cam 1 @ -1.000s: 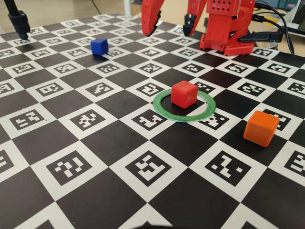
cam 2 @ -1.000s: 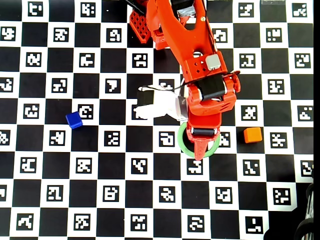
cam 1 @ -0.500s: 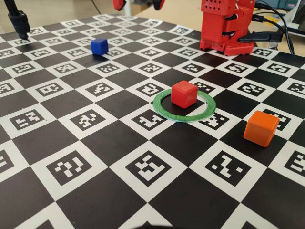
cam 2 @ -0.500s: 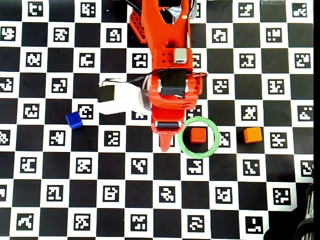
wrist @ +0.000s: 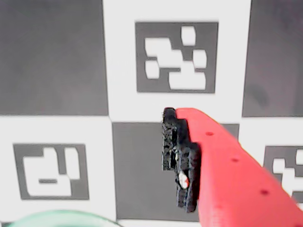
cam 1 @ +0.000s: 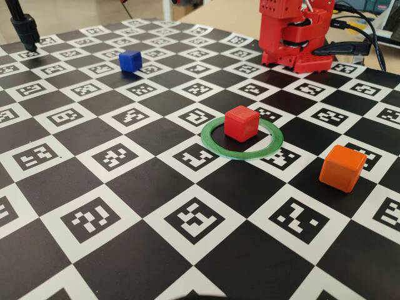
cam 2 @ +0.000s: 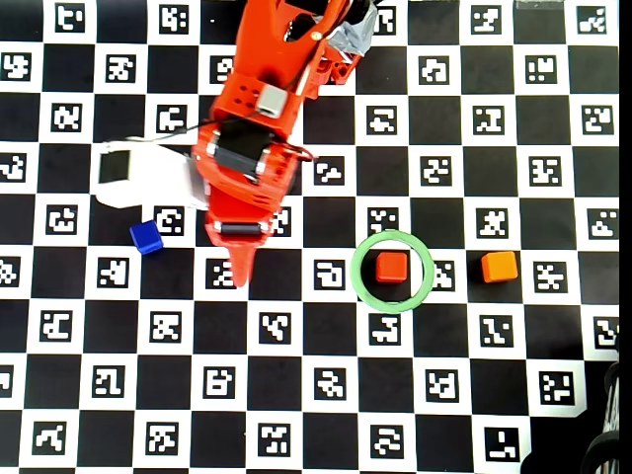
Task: Grab the red cube then put it in the green circle then put the blue cube on top and finally the orange cube on top
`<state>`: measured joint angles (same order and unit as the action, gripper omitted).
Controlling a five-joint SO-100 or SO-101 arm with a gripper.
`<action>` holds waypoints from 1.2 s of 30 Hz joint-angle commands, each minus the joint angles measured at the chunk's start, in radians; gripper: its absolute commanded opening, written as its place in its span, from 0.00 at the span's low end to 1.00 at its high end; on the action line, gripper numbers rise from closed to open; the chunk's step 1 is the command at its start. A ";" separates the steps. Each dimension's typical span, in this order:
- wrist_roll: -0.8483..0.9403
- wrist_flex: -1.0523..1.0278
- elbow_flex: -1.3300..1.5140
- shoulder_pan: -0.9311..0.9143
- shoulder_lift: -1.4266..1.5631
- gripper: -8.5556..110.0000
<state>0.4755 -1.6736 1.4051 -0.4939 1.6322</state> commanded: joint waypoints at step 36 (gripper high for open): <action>0.383 0.301 -0.071 -0.322 -0.334 0.48</action>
<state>0.8529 -1.4128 1.3300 -0.8053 1.2686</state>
